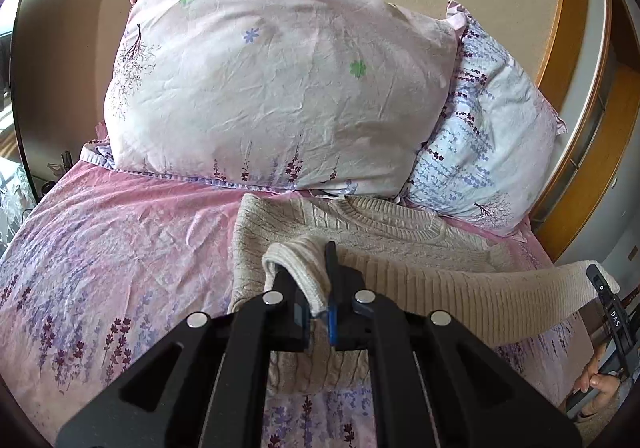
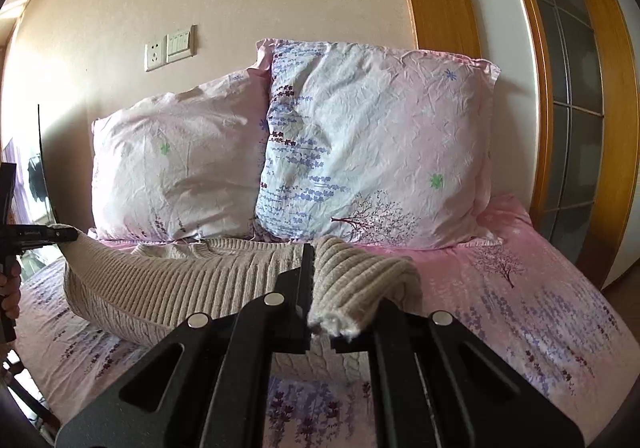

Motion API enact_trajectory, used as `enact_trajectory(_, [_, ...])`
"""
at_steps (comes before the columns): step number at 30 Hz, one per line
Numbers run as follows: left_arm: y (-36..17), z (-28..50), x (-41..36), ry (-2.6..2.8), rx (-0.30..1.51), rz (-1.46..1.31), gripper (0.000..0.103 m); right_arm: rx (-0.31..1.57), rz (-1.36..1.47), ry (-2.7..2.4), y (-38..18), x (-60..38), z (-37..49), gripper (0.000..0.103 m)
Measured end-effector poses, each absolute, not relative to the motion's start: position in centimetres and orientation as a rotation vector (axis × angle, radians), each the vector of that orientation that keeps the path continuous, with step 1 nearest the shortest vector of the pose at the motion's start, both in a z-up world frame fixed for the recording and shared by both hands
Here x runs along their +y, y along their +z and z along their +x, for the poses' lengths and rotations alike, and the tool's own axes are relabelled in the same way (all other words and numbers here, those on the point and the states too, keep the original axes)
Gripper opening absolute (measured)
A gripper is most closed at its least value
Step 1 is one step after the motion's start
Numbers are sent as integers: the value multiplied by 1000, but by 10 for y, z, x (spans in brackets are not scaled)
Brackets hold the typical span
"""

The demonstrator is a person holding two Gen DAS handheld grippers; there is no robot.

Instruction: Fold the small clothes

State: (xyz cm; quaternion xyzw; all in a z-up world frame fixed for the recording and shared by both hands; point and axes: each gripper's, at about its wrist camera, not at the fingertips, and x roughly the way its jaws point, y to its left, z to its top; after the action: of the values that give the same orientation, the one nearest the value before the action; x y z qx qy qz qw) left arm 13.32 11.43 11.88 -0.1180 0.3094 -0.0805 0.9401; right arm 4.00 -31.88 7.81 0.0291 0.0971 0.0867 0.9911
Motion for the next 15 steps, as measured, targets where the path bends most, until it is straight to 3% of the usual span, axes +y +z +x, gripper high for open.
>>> enact_trajectory(8, [128, 193, 109, -112, 650, -211, 6, 236, 21, 102, 91, -299, 104, 6])
enact_trajectory(15, [98, 244, 100, -73, 722, -203, 6, 372, 86, 71, 68, -293, 161, 6])
